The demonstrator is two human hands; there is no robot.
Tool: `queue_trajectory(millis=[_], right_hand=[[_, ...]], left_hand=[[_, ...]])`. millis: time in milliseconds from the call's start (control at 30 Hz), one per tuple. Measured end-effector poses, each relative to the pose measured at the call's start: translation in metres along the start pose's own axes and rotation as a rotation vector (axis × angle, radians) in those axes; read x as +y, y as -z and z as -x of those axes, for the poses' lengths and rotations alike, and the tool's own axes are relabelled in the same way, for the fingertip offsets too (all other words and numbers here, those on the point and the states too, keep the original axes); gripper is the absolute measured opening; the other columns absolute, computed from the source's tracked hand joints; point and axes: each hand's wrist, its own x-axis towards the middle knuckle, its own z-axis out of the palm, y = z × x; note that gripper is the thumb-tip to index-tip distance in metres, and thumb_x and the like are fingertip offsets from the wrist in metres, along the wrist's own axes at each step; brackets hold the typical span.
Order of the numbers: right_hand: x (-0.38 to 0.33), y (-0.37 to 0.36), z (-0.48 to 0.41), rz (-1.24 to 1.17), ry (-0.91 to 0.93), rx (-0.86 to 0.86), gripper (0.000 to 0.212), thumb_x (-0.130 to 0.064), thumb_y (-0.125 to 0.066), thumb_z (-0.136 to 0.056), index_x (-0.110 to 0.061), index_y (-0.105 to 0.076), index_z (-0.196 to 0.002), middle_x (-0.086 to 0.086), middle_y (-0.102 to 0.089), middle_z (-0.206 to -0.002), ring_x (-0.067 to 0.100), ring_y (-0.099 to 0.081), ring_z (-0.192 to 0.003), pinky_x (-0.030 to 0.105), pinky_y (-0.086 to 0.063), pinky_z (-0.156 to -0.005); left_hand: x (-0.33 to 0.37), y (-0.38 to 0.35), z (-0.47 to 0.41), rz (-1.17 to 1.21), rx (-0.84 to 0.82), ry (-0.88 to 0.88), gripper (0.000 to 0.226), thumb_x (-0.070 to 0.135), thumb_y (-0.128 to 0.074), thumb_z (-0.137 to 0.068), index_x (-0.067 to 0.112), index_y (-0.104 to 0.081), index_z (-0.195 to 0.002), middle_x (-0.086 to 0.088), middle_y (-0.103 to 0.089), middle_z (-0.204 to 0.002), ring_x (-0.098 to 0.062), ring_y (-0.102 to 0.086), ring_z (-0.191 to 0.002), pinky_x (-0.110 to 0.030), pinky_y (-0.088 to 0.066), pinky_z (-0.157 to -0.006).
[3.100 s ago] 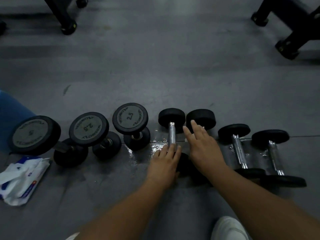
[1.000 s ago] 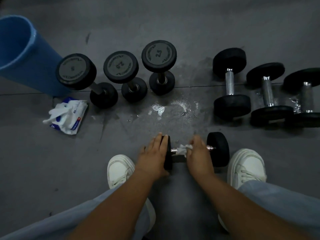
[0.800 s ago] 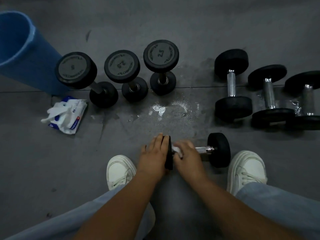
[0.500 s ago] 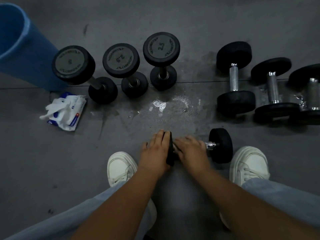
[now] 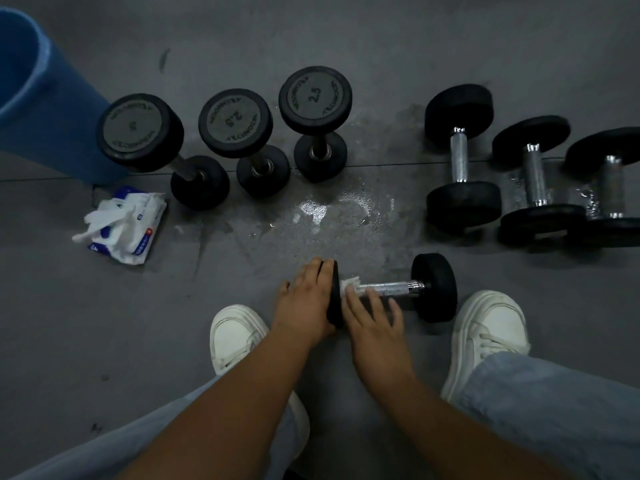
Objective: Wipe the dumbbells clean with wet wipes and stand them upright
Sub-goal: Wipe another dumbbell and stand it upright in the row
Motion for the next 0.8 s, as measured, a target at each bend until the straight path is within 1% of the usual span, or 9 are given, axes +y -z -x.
queue_trajectory(millis=[67,200,367,433,500,567,700,733,800], right_hand=[[0.007,0.004,-0.010,0.018,0.001,0.035,0.065,-0.015,-0.043,-0.075,-0.022,-0.049,-0.139,-0.004,-0.040,-0.150,0.027,-0.039,-0.136,0.052,-0.020,-0.107],[0.009,0.008,-0.016,0.012,0.040,0.000,0.070,-0.013,-0.064,-0.068,-0.024,-0.052,-0.136,-0.006,-0.046,-0.146,0.027,-0.045,-0.131,0.051,-0.021,-0.105],[0.014,0.027,-0.046,-0.047,-0.023,-0.030,0.057,-0.012,-0.062,-0.077,-0.030,-0.055,-0.130,-0.010,-0.057,-0.134,0.022,-0.052,-0.123,0.051,-0.028,-0.106],[0.010,0.031,-0.057,-0.092,-0.067,-0.014,0.029,-0.019,-0.062,-0.081,-0.031,-0.065,-0.107,-0.009,-0.068,-0.108,0.019,-0.059,-0.106,0.043,-0.034,-0.097],[0.005,0.025,-0.046,-0.192,-0.120,0.010,0.012,-0.016,-0.066,-0.073,-0.026,-0.070,-0.079,-0.003,-0.068,-0.078,0.021,-0.061,-0.083,0.033,-0.038,-0.075],[-0.002,0.001,-0.012,-0.563,-0.316,0.005,0.014,-0.008,-0.068,-0.071,-0.021,-0.074,-0.073,-0.001,-0.070,-0.074,0.022,-0.064,-0.076,0.027,-0.040,-0.067],[-0.024,-0.013,-0.005,-1.794,-1.245,0.000,0.017,0.000,-0.056,-0.090,-0.011,-0.067,-0.083,0.010,-0.068,-0.086,0.020,-0.064,-0.076,0.021,-0.048,-0.060],[-0.030,-0.014,-0.017,-2.002,-1.365,-0.011,0.022,-0.001,-0.048,-0.095,-0.012,-0.062,-0.083,0.007,-0.066,-0.084,0.014,-0.060,-0.073,0.019,-0.046,-0.056],[-0.035,-0.013,-0.045,-2.140,-1.458,-0.039,0.026,-0.006,-0.039,-0.099,-0.012,-0.059,-0.083,0.004,-0.065,-0.080,0.013,-0.058,-0.071,0.019,-0.044,-0.052]], left_hand=[[-0.001,0.004,-0.008,-0.008,-0.010,0.006,0.111,0.039,-0.080,-0.068,0.023,-0.009,-0.152,0.001,-0.013,-0.161,-0.018,-0.017,-0.148,-0.048,-0.028,-0.115],[-0.001,0.006,-0.011,-0.023,-0.023,0.007,0.111,0.040,-0.081,-0.066,0.023,-0.012,-0.151,0.002,-0.018,-0.158,-0.018,-0.021,-0.146,-0.046,-0.031,-0.112],[-0.002,0.013,-0.016,-0.071,-0.048,0.005,0.117,0.045,-0.085,-0.059,0.024,-0.015,-0.150,0.003,-0.023,-0.155,-0.019,-0.025,-0.144,-0.047,-0.031,-0.109],[-0.002,0.013,-0.016,-0.075,-0.053,0.003,0.117,0.048,-0.085,-0.059,0.024,-0.015,-0.150,0.003,-0.023,-0.155,-0.019,-0.025,-0.144,-0.047,-0.032,-0.110],[-0.002,0.014,-0.015,-0.071,-0.051,-0.005,0.117,0.051,-0.084,-0.060,0.024,-0.015,-0.151,0.002,-0.023,-0.156,-0.019,-0.026,-0.144,-0.047,-0.032,-0.110],[-0.003,0.016,-0.015,-0.072,-0.054,-0.013,0.119,0.051,-0.085,-0.059,0.023,-0.015,-0.151,0.002,-0.024,-0.155,-0.020,-0.027,-0.143,-0.047,-0.033,-0.109],[-0.004,0.011,-0.015,-0.055,-0.046,-0.011,0.120,0.048,-0.086,-0.056,0.024,-0.015,-0.150,0.003,-0.024,-0.154,-0.020,-0.030,-0.141,-0.047,-0.035,-0.107],[-0.004,0.009,-0.013,-0.032,-0.038,-0.009,0.118,0.048,-0.085,-0.057,0.024,-0.015,-0.149,0.003,-0.024,-0.154,-0.020,-0.031,-0.141,-0.047,-0.036,-0.107],[-0.002,0.004,-0.009,0.004,0.007,-0.012,0.113,0.050,-0.082,-0.060,0.024,-0.017,-0.149,0.003,-0.024,-0.153,-0.019,-0.033,-0.139,-0.046,-0.036,-0.106]])
